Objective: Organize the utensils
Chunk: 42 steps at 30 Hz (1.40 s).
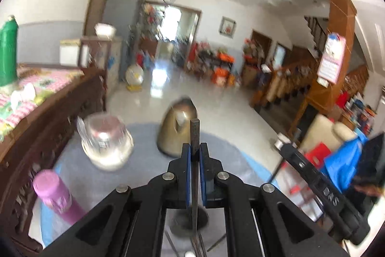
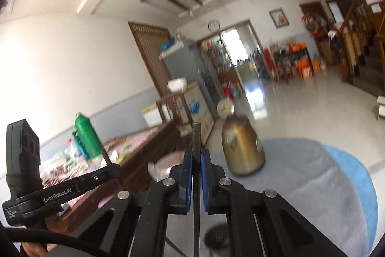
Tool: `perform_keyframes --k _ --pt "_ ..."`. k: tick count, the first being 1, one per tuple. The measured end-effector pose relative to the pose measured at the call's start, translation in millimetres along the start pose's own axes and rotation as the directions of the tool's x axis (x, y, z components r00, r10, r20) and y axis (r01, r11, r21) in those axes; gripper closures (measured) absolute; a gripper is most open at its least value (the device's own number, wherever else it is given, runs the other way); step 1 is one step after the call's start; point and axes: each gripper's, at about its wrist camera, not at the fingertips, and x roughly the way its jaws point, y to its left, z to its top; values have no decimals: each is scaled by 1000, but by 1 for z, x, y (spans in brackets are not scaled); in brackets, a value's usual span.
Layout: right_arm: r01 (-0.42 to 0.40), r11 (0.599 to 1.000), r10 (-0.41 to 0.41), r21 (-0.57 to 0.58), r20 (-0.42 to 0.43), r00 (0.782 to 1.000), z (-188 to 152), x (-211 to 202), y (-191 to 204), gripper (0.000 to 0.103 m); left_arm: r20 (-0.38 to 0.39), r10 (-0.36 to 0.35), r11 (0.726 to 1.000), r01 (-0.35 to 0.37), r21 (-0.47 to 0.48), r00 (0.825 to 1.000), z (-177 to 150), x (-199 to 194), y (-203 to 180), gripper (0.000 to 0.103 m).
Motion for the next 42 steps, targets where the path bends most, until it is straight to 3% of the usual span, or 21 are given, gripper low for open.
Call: perform_keyframes --k 4,7,11,16,18,19,20,22,23,24,25,27,30,31,33,36,42 --pt "61 997 -58 -41 76 995 0 15 7 96 63 26 998 -22 -61 998 -3 30 11 96" --pt "104 991 -98 -79 83 992 -12 37 8 96 45 33 993 -28 -113 998 -22 56 23 96" --pt "128 988 -128 -87 -5 992 -39 66 0 96 -12 49 989 -50 -141 999 -55 78 33 96" --pt "107 991 -116 -78 -119 986 -58 73 -12 94 -102 44 994 -54 -95 994 -79 84 33 96" --pt "83 994 -94 -73 -166 982 -62 70 -15 92 -123 41 996 -51 -79 992 -83 78 33 91" --pt "75 995 -86 -67 -187 979 -64 67 -18 91 -127 36 996 -45 -73 991 -85 74 33 83" --pt "64 996 -76 -60 -210 975 -67 63 -22 90 -125 38 997 -46 -67 991 -87 67 33 69" --pt "56 997 -69 -60 -234 970 -71 54 -27 71 -110 45 997 -52 -59 993 -91 52 34 47" --pt "48 997 -60 -56 -240 969 -74 45 -30 66 -96 41 997 -47 -57 995 -94 45 35 45" --pt "38 998 -48 -47 -232 972 -78 33 -35 48 -82 42 998 -46 -49 996 -98 36 37 45" --pt "33 999 -41 -38 -211 977 -80 21 -40 41 -80 49 998 -52 -38 996 -104 28 38 44" --pt "24 999 -28 -26 -162 986 -85 -7 -49 41 -91 58 998 -61 -30 994 -118 16 43 42" --pt "4 1000 -7 -18 -174 985 -97 -32 -61 43 -160 67 997 -72 -25 985 -148 13 47 42" --pt "-1 1000 -2 -13 -185 983 -101 -34 -63 49 -196 69 997 -75 -27 978 -160 15 48 42" --pt "5 1000 -1 12 -259 966 -119 -36 -75 63 -261 62 997 -74 -36 963 -185 21 48 42" --pt "30 998 -7 63 -338 941 -145 -33 -91 65 -339 51 996 -72 -49 940 -219 27 45 42" --pt "39 993 24 110 -520 854 -211 -22 -110 70 -467 25 994 -71 -82 884 -285 22 52 42"
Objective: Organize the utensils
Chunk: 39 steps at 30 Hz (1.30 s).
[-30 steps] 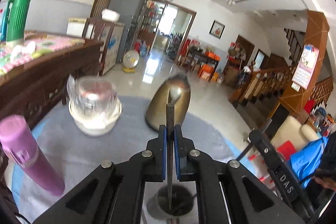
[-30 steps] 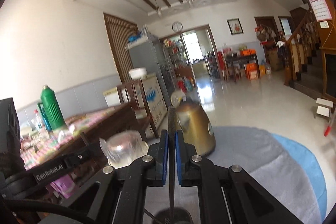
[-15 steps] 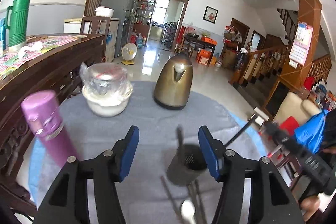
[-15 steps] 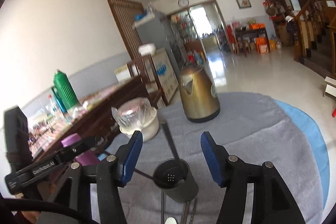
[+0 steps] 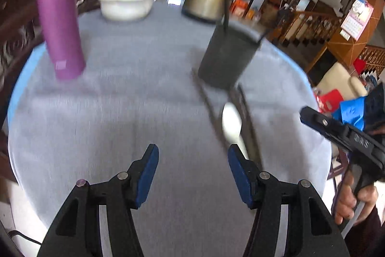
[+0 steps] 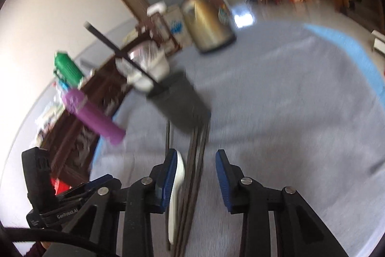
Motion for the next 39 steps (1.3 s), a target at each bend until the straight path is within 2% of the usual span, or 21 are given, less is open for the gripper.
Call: perform_keyframes --k 5,8,12,15,20,24,27,30,32,35,39 --pt "23 999 -20 24 -84 996 -8 32 -5 76 -32 18 999 -19 -30 999 -22 -1 16 57" --pt "10 1000 -8 20 -106 994 -7 45 4 77 -20 15 999 -16 -42 1000 -22 -5 22 57" --pt "-31 998 24 -47 -142 990 -12 52 26 77 2 19 1000 -19 -24 1000 -18 -11 18 57" --pt "28 997 -39 -77 -135 990 -17 57 29 77 -8 2 1000 -3 -30 1000 -16 -8 19 57" --pt "71 997 -71 -4 -131 989 -2 64 10 77 -21 -29 999 28 -46 999 4 3 16 57" --pt "90 996 -88 12 -126 988 16 76 5 77 -25 -24 999 23 -34 999 36 20 13 57" --pt "111 994 -109 7 -149 983 28 88 5 81 -56 -19 999 17 -37 998 57 36 9 57" --pt "114 993 -108 23 -177 978 40 101 5 85 -86 -46 998 42 -48 995 75 52 5 57" --pt "126 992 -119 18 -211 970 46 112 6 86 -122 -31 999 25 -48 992 82 65 2 57" --pt "137 990 -128 21 -249 960 50 125 6 88 -150 -42 998 33 -60 988 93 79 0 65" --pt "157 987 -145 20 -286 947 52 137 5 91 -162 -33 998 24 -54 986 101 89 -3 68"
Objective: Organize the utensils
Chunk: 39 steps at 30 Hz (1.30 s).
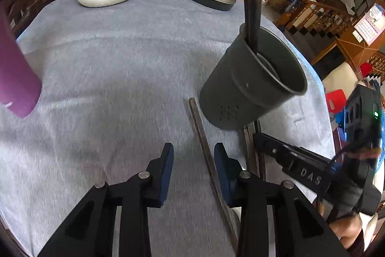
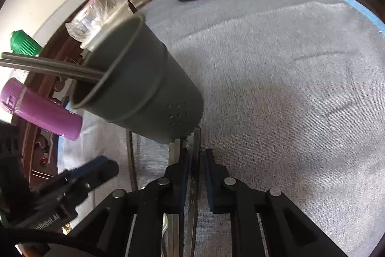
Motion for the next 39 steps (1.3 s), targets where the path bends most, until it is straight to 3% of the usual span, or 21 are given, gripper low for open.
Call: perform_keyframes --k 10,17,20,24,27,29,34,39 --pt "27 999 -27 -23 5 1000 -12 -13 -9 95 -29 -3 998 5 68 1000 1 17 -9 91" --pt "61 997 -62 -43 -31 998 -22 -28 -18 95 -56 28 985 -18 172 998 -10 8 0 96" --pt "57 998 -59 -29 -66 996 -26 -24 -24 94 -63 25 985 -14 170 998 -9 1 11 96" --pt "52 999 -52 -1 -86 995 -22 -22 -26 93 -46 -49 995 53 81 998 3 -10 24 95" --pt "65 998 -66 -11 -105 992 -19 -19 -23 93 -37 -60 995 63 76 998 11 -10 17 84" --pt "68 998 -69 -14 -108 992 -18 -17 -21 93 -41 -42 995 46 89 998 14 -3 8 69" --pt "29 999 -25 30 -113 993 -18 -18 -28 93 -82 -17 995 25 100 996 24 22 -15 69" --pt "27 999 -24 22 -124 992 -16 -20 -35 93 -88 -15 996 22 83 996 26 33 -14 70"
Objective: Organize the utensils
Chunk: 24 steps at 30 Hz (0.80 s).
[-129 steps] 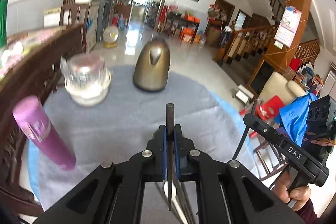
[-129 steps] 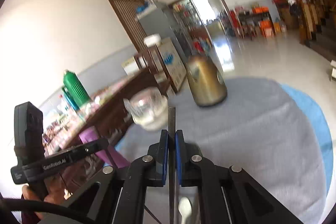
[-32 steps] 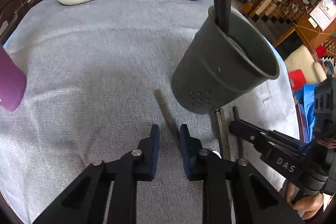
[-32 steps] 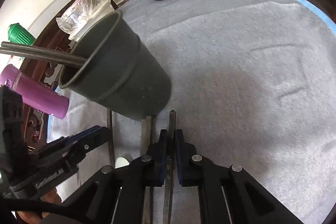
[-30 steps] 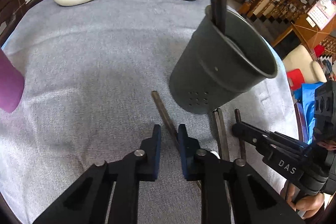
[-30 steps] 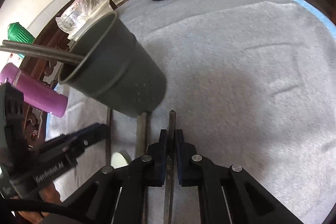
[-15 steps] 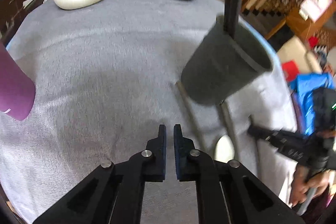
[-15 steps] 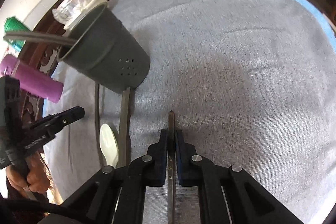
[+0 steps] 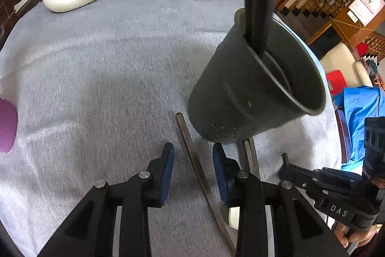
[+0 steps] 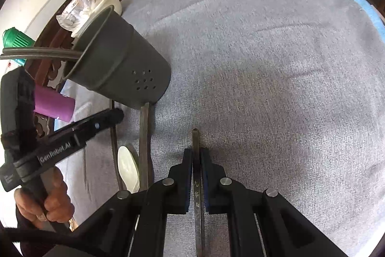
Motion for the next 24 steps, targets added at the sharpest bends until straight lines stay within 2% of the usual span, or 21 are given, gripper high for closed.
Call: perform_keyframes --k 1,2,7,13,16,21,24 --pt "8 1000 -8 -15 0 1000 1 0 1 93 1 -1 1000 1 0 1000 0 -1 0 76" --pt "16 999 -16 -33 0 1000 1 -1 4 93 -2 0 1000 0 4 1000 1 0 1 88" --pt "26 997 -24 -79 25 999 -2 -3 12 96 11 9 1000 -9 14 1000 1 -1 -1 96" --pt "-29 995 39 -93 109 993 -5 -29 15 97 96 6 999 -10 38 995 -3 -38 3 96" --pt "-53 993 71 -109 168 983 -7 -50 19 97 162 -8 999 -1 54 987 -10 -69 -4 96" --pt "-85 986 122 -144 269 955 -13 -85 28 97 265 -30 995 3 101 964 -22 -119 -17 96" --pt "-88 982 142 -166 344 928 -20 -110 33 97 317 -44 992 4 126 947 -26 -141 -24 96"
